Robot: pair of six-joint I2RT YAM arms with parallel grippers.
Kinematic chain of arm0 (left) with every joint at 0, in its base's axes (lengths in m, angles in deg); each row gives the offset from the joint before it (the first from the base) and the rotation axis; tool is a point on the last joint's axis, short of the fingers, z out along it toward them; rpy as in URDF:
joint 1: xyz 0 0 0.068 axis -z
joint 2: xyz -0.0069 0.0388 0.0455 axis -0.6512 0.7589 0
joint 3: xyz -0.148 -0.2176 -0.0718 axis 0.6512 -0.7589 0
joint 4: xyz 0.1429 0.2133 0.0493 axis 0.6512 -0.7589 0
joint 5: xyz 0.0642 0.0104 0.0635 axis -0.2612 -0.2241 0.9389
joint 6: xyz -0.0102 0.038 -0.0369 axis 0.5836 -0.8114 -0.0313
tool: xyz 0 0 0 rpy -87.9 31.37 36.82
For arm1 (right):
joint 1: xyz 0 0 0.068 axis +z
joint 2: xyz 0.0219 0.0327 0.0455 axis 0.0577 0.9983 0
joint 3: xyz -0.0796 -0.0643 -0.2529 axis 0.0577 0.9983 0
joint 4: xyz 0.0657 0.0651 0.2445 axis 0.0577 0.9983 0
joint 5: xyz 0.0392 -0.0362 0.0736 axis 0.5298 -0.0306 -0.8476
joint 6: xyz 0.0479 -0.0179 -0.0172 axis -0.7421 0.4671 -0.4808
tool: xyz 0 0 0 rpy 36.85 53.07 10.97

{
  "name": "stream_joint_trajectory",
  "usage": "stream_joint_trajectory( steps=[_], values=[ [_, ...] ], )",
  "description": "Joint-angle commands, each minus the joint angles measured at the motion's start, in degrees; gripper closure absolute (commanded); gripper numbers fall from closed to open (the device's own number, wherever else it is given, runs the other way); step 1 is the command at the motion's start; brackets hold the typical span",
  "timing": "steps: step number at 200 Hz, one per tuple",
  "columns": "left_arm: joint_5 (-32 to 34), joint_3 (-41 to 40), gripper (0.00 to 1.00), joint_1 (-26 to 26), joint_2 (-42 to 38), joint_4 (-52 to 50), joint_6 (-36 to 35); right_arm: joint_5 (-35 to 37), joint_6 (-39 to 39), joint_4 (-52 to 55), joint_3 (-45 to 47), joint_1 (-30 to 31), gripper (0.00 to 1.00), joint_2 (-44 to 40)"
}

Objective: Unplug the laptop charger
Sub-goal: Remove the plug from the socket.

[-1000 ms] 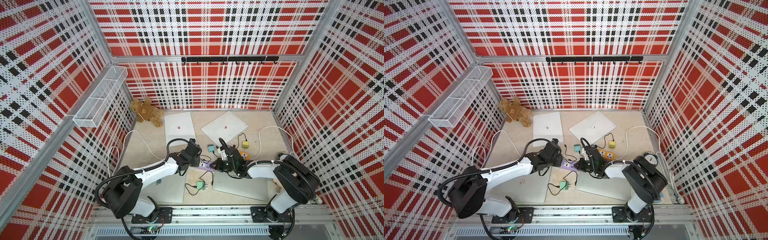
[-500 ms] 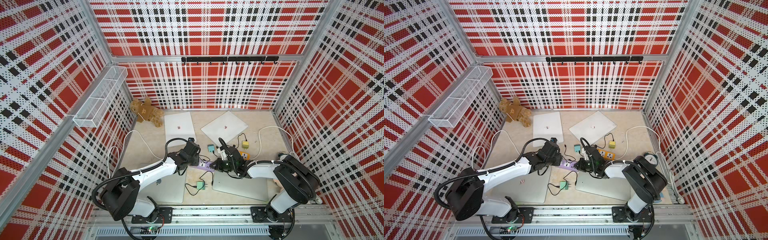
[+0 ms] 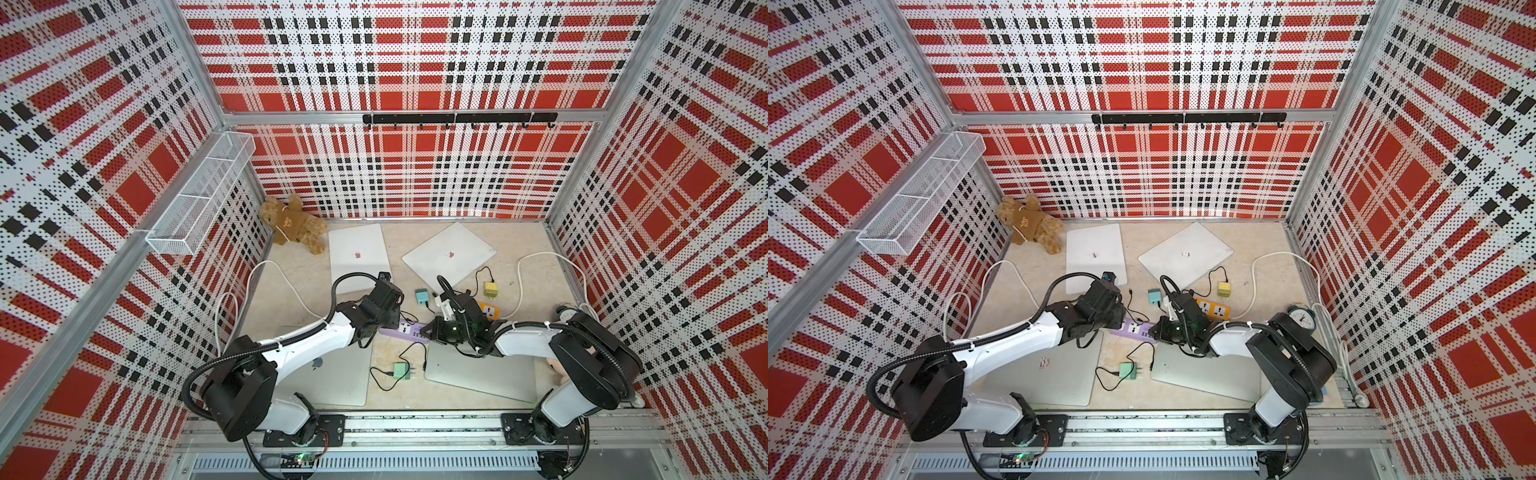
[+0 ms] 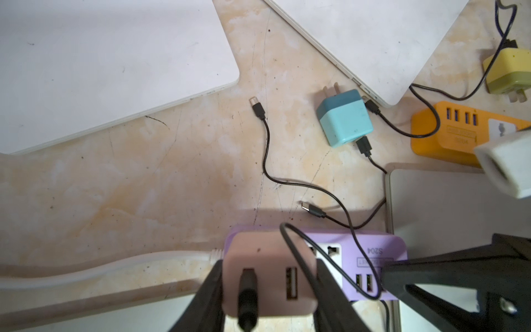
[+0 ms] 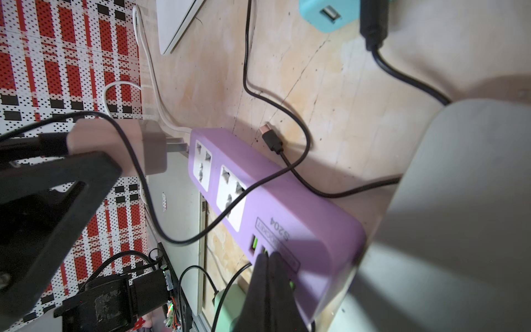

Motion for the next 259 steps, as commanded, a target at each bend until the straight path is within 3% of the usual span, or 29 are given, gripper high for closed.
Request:
stream_joint_trajectory(
  steps=[1, 124, 189, 259],
  values=[
    [1.5, 2.1, 0.77, 0.6, -0.5, -0.4, -0.6, 2.0, 0.9, 3.2, -0.7, 0.3, 1.00, -2.1],
    [3.0, 7.1, 0.77, 0.8, 2.1, -4.7, -2.5, 5.9, 2.8, 8.5, -1.4, 0.1, 0.99, -9.4],
    [5.9, 12.4, 0.76, -2.8, 8.1, -13.1, -7.1, 6.4, 4.1, 9.6, -0.5, -1.1, 0.99, -10.4],
    [11.3, 19.2, 0.76, -3.1, 16.2, -21.5, -17.9, 6.2, 5.4, 10.0, -0.4, -2.4, 0.99, -10.6]
  ],
)
